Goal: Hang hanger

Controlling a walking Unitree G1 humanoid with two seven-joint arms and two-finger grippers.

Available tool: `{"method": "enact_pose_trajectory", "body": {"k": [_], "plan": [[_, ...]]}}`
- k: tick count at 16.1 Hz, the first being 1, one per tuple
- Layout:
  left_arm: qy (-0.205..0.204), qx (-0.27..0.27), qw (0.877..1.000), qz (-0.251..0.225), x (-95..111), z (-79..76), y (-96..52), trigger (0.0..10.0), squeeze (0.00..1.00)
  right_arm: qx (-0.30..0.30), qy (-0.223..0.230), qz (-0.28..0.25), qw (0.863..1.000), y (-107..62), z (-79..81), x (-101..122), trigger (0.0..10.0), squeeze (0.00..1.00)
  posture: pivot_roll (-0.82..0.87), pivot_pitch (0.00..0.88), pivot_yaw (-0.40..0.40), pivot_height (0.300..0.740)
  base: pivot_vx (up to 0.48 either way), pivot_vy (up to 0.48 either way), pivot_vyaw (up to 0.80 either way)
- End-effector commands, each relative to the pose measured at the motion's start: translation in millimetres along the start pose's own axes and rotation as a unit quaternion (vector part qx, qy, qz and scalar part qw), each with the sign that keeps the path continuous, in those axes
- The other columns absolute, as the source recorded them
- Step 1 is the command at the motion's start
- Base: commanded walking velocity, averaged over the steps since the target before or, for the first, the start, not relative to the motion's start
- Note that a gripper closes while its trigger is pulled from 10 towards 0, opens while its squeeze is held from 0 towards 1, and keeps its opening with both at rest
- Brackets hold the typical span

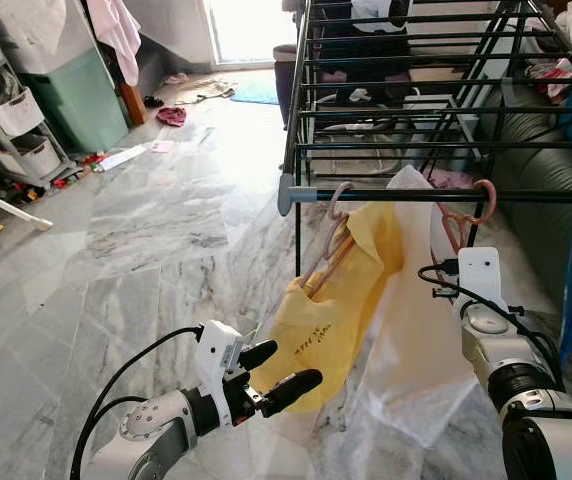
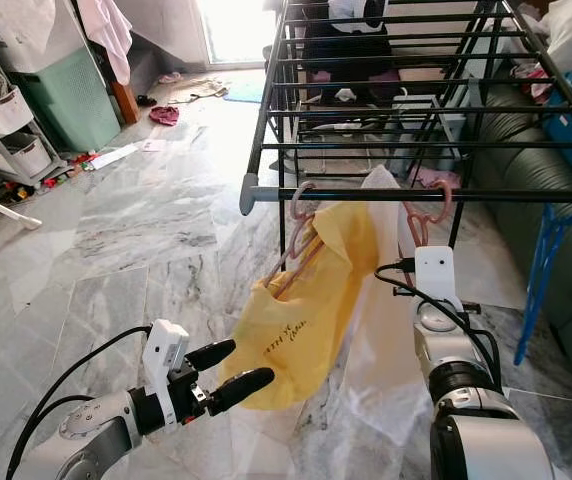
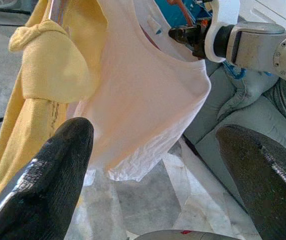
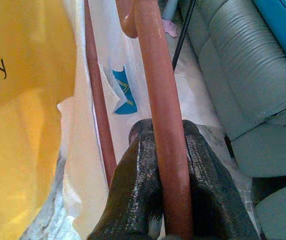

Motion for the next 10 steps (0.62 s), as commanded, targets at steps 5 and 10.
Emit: {"method": "enact_pose_trajectory", "body": {"k": [5, 10], "plan": [[0.014, 0.024, 1.000, 0.008, -1.8, 9.1, -1.3, 10.0, 0.00, -0.010, -0.005, -0.047, 0.999, -0.6, -8.8, 14.4, 0.0, 0.00, -0.06, 0.029, 0.070, 0.740, 0.000, 0.000, 0.00], [0.019, 0.044, 0.999, 0.003, -1.6, 13.6, 0.5, 10.0, 0.00, -0.008, 0.005, -0.123, 0.992, -11.9, -4.2, 30.8, 3.8, 0.00, -0.07, 0.024, 0.078, 0.740, 0.000, 0.000, 0.00]]}}
Point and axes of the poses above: a point about 5 cm out from each wrist's last joint towards the gripper, its own y axis pointing out of the wrist towards the gripper, its own x axis along the axis of the wrist's last joint, z = x × y, the point moved 4 cm from there along y, pointing out of the wrist towards the gripper, and after that the axes turned 12 degrees about y, right-handed, at the moved point
